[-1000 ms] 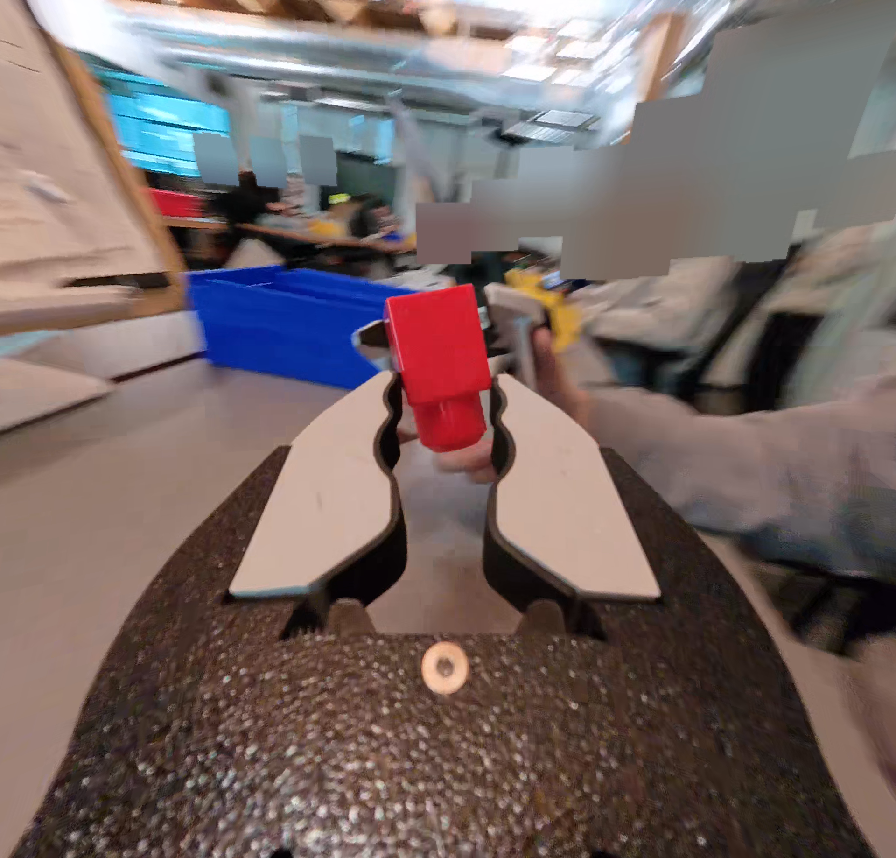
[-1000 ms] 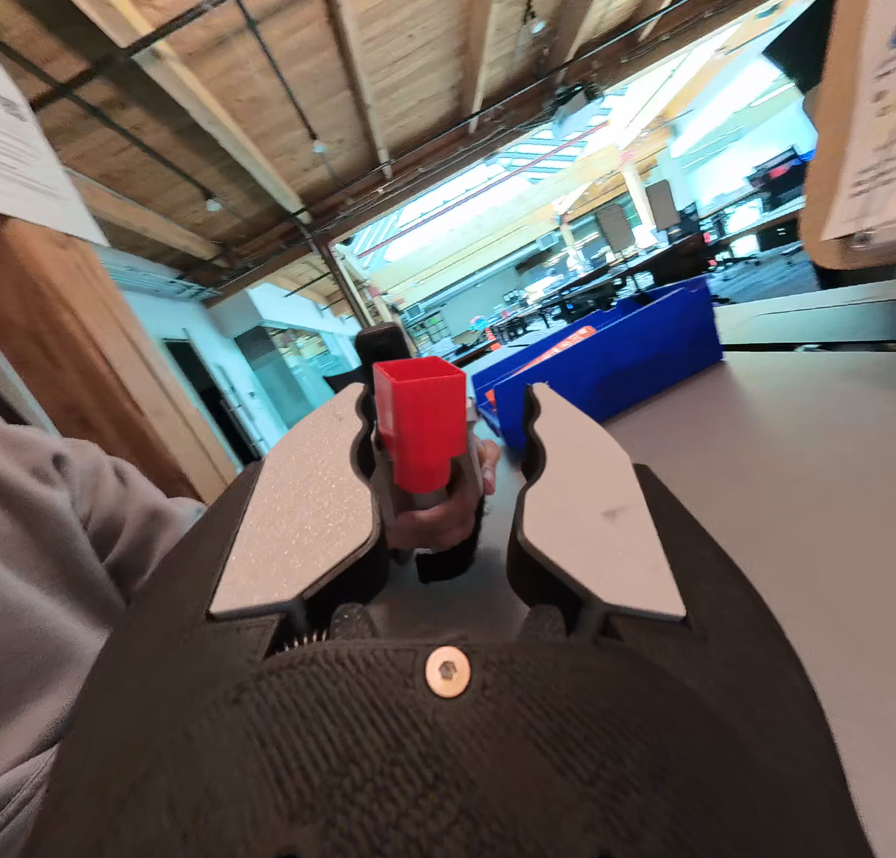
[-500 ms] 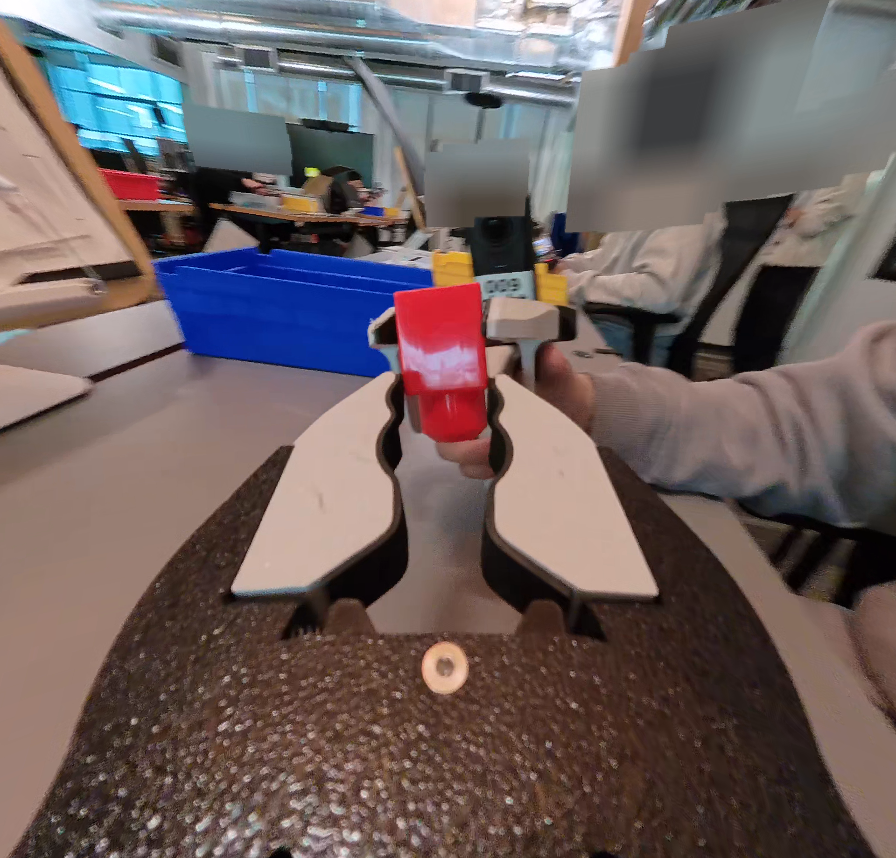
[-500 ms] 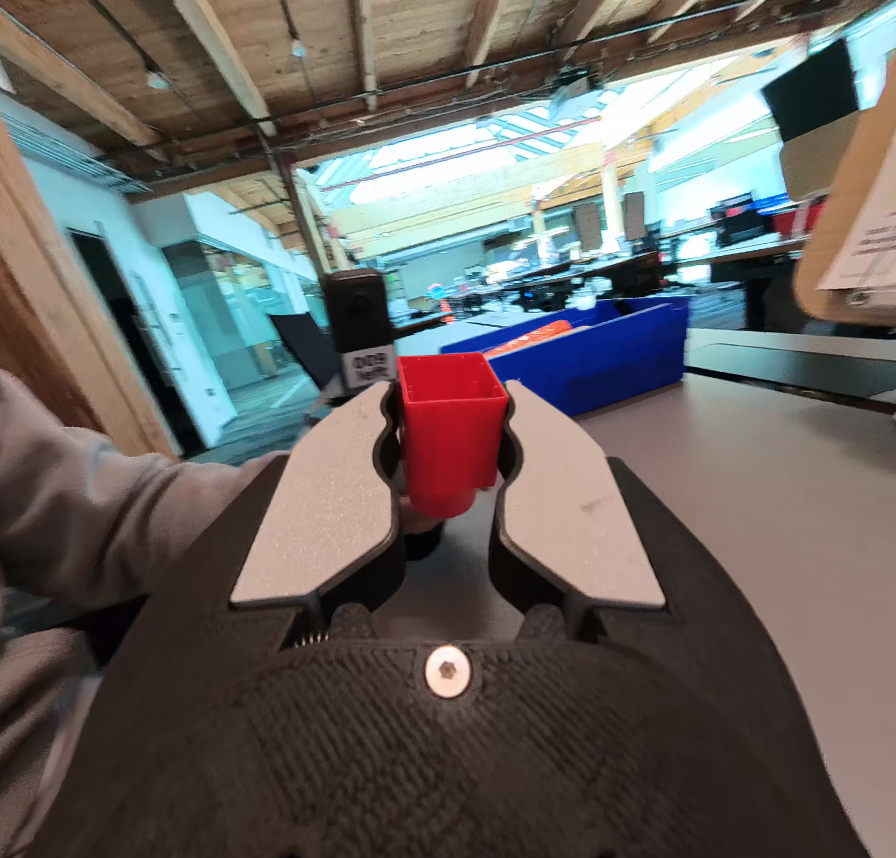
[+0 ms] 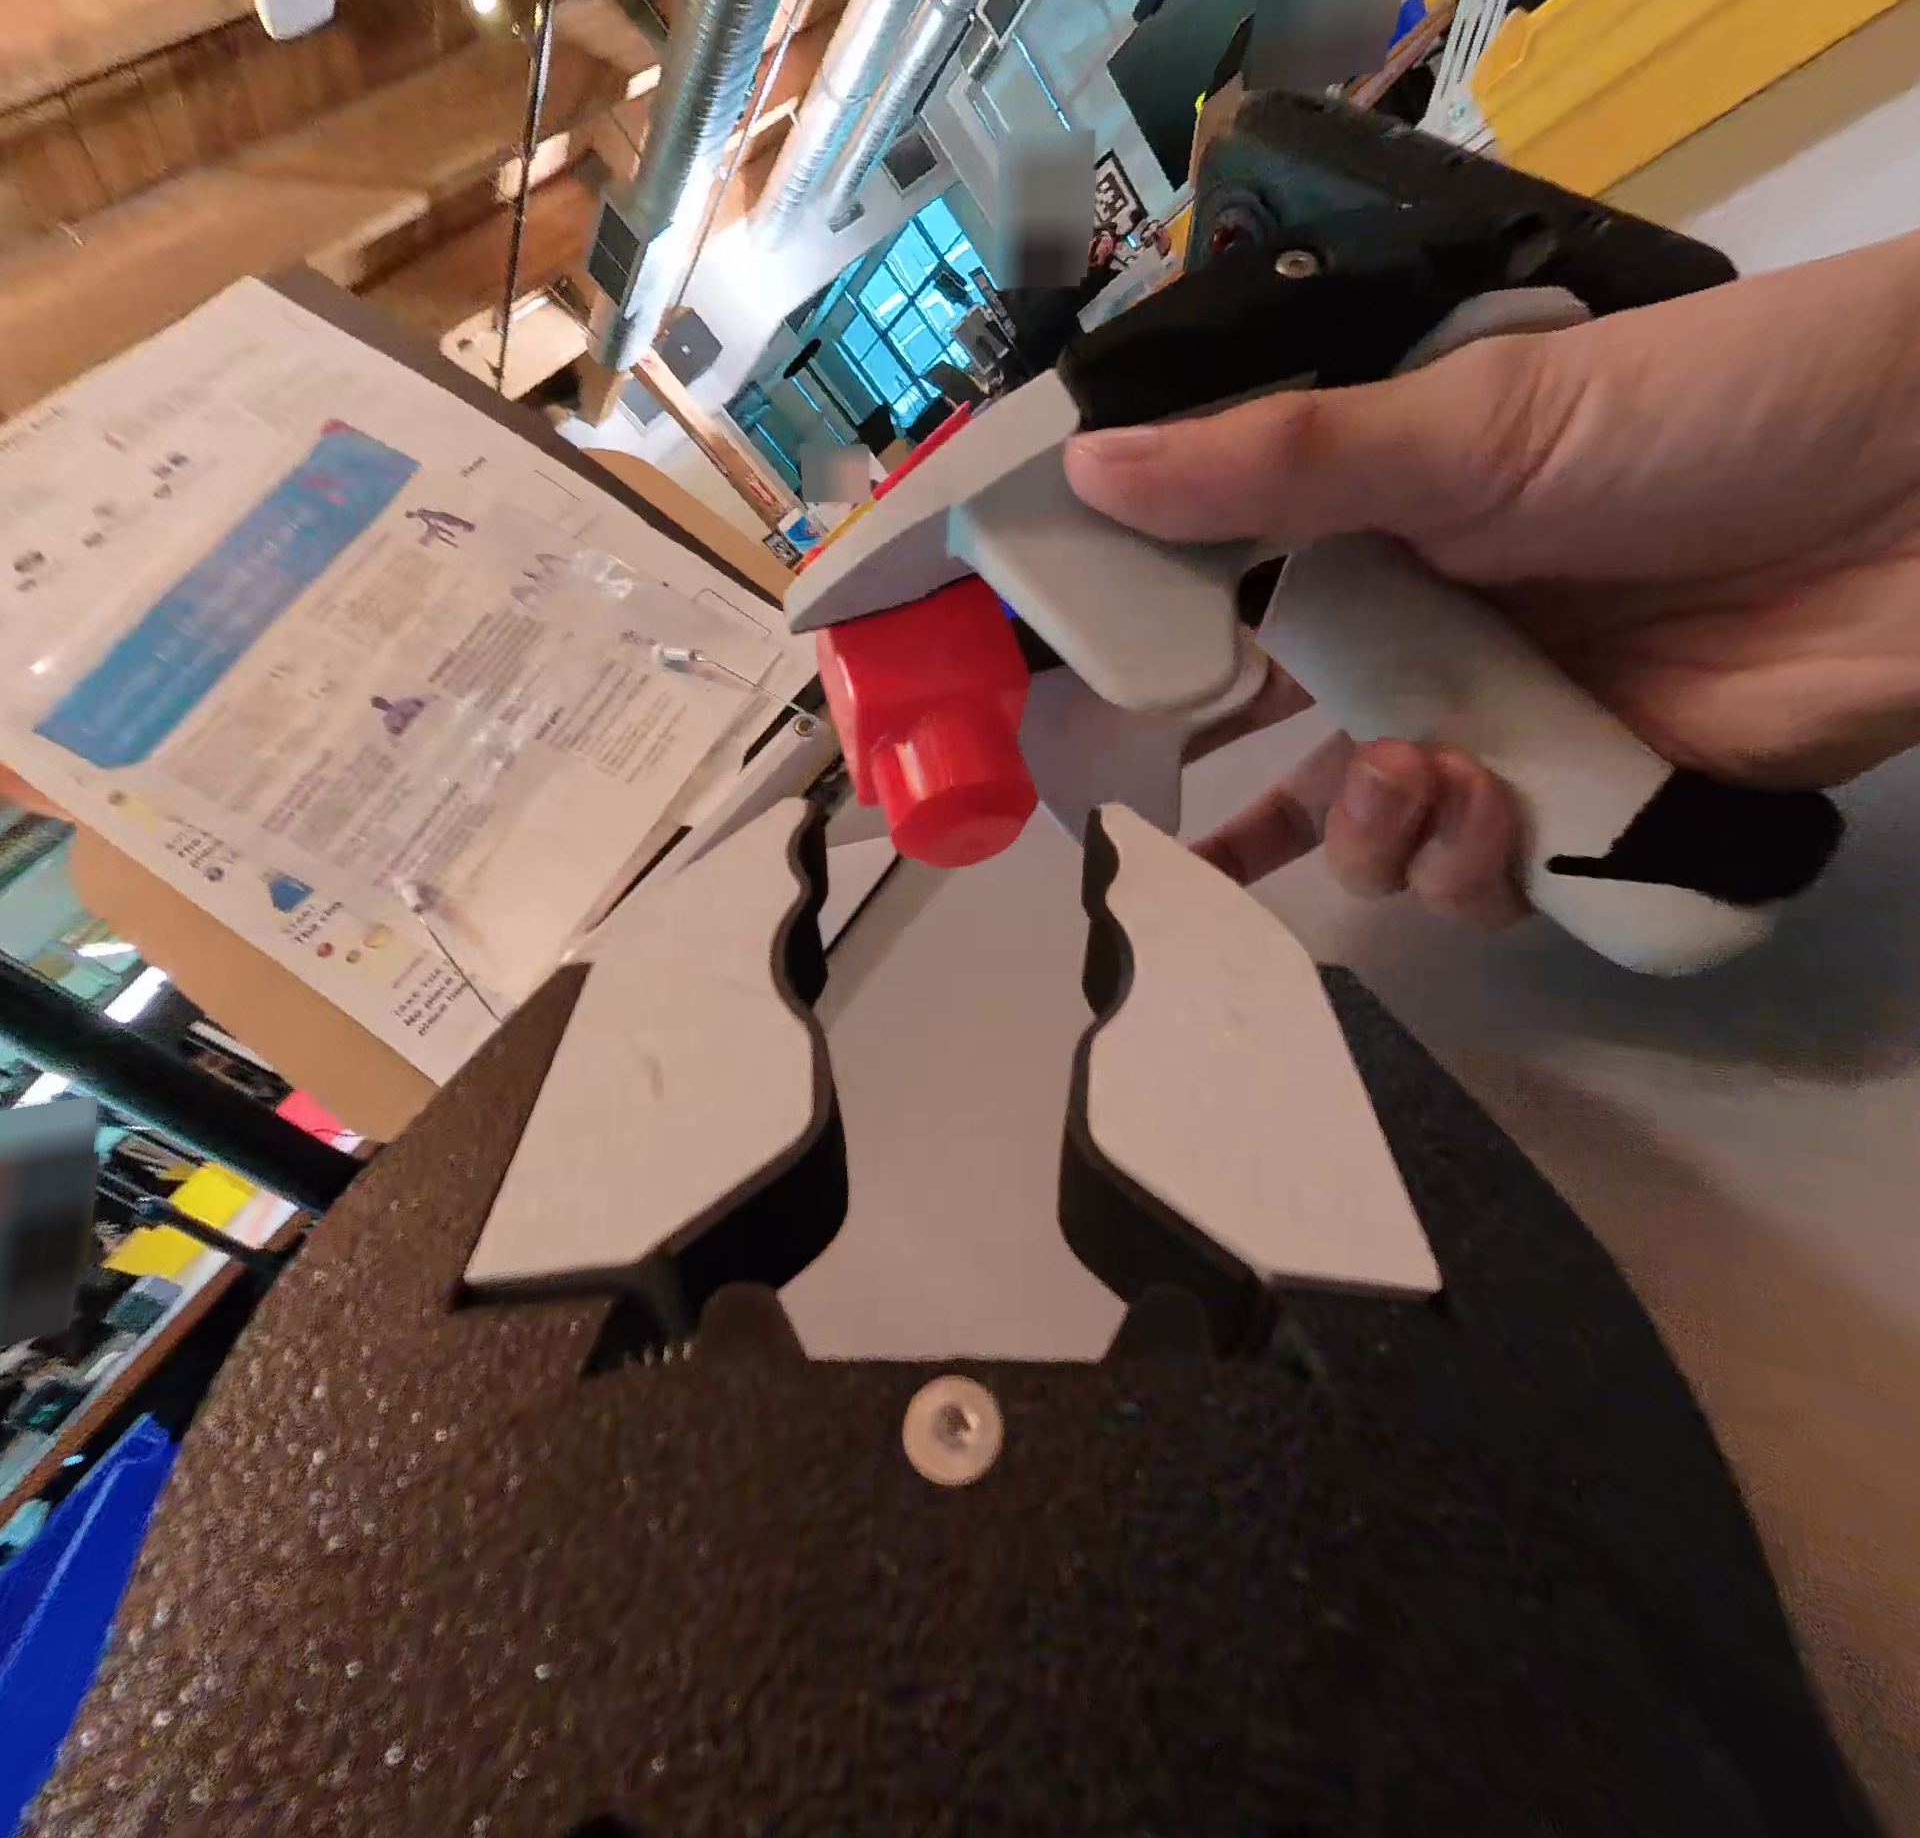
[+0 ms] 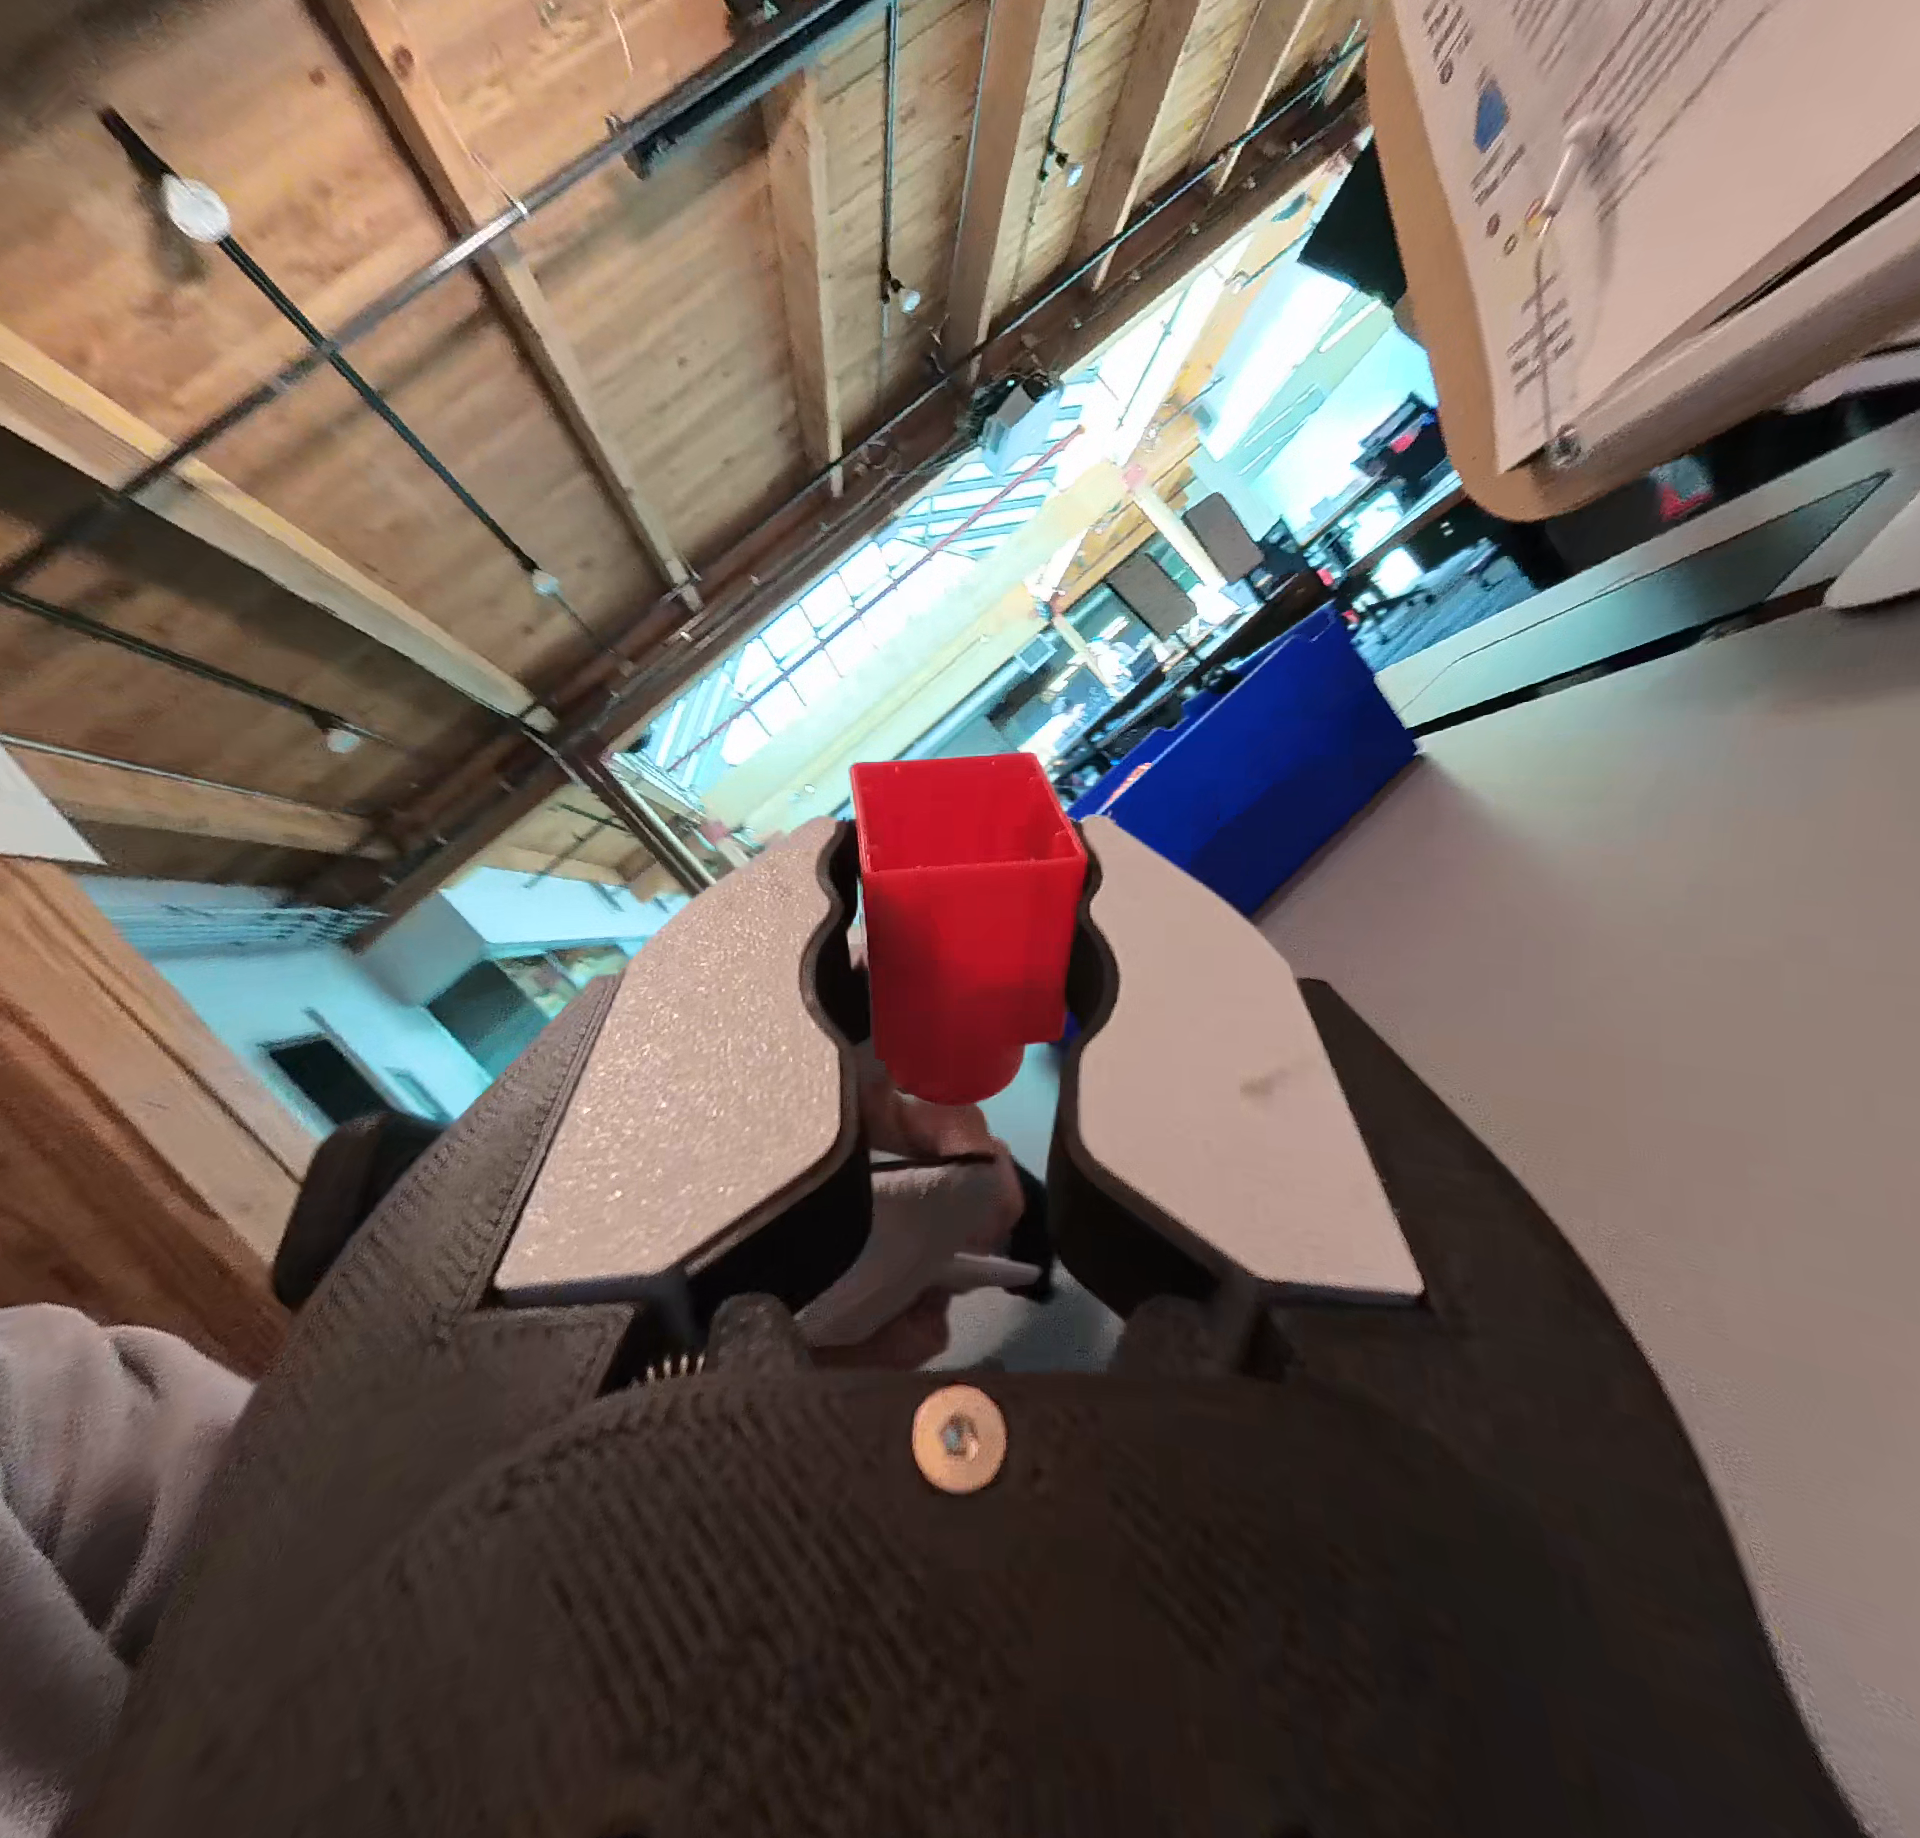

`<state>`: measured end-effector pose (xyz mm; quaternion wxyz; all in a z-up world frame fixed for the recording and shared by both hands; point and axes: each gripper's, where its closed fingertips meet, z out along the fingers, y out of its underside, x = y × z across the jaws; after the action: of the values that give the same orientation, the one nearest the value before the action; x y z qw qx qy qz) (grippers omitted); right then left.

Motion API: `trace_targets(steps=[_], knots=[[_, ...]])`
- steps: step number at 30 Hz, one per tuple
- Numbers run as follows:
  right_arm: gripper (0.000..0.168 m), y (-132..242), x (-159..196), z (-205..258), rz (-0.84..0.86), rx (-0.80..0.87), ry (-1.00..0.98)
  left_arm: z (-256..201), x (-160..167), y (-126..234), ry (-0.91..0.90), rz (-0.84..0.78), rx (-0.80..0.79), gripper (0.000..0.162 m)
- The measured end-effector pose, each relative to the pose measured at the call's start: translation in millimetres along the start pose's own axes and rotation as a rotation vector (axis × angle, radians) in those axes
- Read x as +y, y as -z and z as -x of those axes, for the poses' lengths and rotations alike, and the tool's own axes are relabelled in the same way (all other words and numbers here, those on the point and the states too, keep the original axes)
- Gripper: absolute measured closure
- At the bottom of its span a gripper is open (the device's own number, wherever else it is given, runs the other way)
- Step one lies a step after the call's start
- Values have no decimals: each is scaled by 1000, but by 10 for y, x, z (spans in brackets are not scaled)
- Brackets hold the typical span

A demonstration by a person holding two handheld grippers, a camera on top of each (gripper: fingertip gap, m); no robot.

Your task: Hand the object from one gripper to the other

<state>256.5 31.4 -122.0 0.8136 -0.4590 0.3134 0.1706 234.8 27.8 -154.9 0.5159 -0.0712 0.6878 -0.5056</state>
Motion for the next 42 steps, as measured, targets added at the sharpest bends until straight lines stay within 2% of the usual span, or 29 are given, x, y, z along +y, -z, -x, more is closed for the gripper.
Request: trace_targets(steps=[3,8,9,10,11,14,16,19,22,25,27,29,31,34,36,38,40,42], knots=[[130,-20,16,23,-20,-17,-44,51,3,1,-60,16,-56,133],[131,-9,8,79,12,-58,7,71,-39,17,15,3,-9,134],[121,3,-9,82,20,-62,40,90,-52,30,56,-7,9,134],[104,18,-45,78,29,-58,80,114,-60,47,109,-15,35,134],[92,41,-84,94,49,-64,136,127,-61,68,173,-24,80,134],[89,151,-61,236,192,-134,431,39,-60,176,423,-42,347,134],[78,238,101,279,335,-162,641,-85,-74,311,588,-34,592,134],[76,344,338,329,479,-235,821,-260,-59,554,711,21,887,134],[92,426,541,461,533,-371,925,-367,-38,659,814,82,1027,134],[102,479,755,443,638,-414,1040,-406,-110,741,924,83,1147,134],[108,472,824,461,647,-433,1104,-407,-153,800,994,85,1219,134],[120,457,851,485,638,-443,1162,-407,-140,810,1025,99,1237,134],[125,463,876,481,650,-453,1214,-408,-124,814,1045,108,1246,134],[126,435,858,350,687,-381,1262,-359,-65,743,1057,105,1185,134],[127,376,760,239,681,-269,1240,-234,-22,600,1039,51,1034,134],[127,297,629,162,638,-160,1180,-51,28,445,964,-13,813,130],[127,205,419,40,550,4,1217,85,44,367,886,-43,646,111],[127,185,272,-105,522,163,1317,152,101,287,857,0,534,101]])
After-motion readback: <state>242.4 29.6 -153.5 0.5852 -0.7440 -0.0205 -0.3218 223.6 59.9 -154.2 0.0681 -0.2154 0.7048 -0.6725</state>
